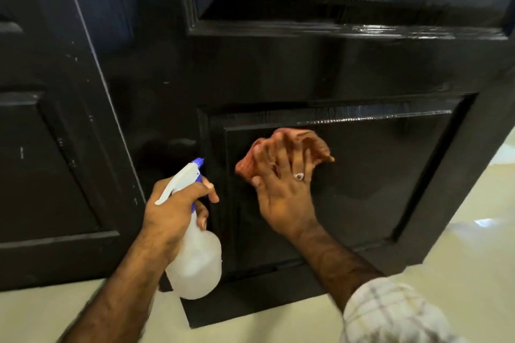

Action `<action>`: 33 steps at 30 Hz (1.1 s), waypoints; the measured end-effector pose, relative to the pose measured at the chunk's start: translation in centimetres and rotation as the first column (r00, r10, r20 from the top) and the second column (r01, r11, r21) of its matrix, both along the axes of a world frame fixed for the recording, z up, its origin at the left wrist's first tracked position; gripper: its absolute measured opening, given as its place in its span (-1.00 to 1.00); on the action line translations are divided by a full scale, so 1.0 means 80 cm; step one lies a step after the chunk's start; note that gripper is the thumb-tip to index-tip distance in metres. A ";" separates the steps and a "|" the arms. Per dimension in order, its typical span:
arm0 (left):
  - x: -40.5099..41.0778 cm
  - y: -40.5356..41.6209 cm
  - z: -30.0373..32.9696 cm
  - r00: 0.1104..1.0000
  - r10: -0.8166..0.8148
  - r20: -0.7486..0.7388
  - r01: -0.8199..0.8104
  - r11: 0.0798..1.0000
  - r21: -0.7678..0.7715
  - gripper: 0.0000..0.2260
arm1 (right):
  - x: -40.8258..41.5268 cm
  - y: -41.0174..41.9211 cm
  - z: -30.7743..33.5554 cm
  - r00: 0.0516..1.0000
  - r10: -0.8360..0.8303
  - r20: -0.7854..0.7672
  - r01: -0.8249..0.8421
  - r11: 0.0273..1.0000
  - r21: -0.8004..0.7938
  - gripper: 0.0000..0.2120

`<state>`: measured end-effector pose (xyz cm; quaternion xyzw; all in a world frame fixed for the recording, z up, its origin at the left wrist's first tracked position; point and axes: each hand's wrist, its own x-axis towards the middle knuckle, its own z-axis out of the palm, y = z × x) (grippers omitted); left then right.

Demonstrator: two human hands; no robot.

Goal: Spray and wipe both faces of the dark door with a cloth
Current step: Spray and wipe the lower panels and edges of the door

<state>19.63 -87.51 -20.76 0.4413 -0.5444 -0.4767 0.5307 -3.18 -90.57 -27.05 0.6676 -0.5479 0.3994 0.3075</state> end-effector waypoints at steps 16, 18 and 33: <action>0.071 0.029 -0.062 0.999 0.047 -0.020 -0.046 0.997 0.056 -0.85 | 0.027 0.001 -0.079 0.797 0.252 -0.549 -0.176 0.966 0.189 -0.28; 0.077 0.033 -0.068 0.999 0.031 -0.027 -0.028 0.995 0.091 -0.85 | -0.014 0.013 -0.084 0.626 0.417 -0.659 -0.172 0.898 0.404 -0.19; 0.059 0.023 -0.133 0.997 0.060 0.057 -0.068 0.985 0.158 -0.90 | 0.077 -0.035 -0.022 0.951 0.251 -0.183 -0.291 0.925 -0.243 -0.54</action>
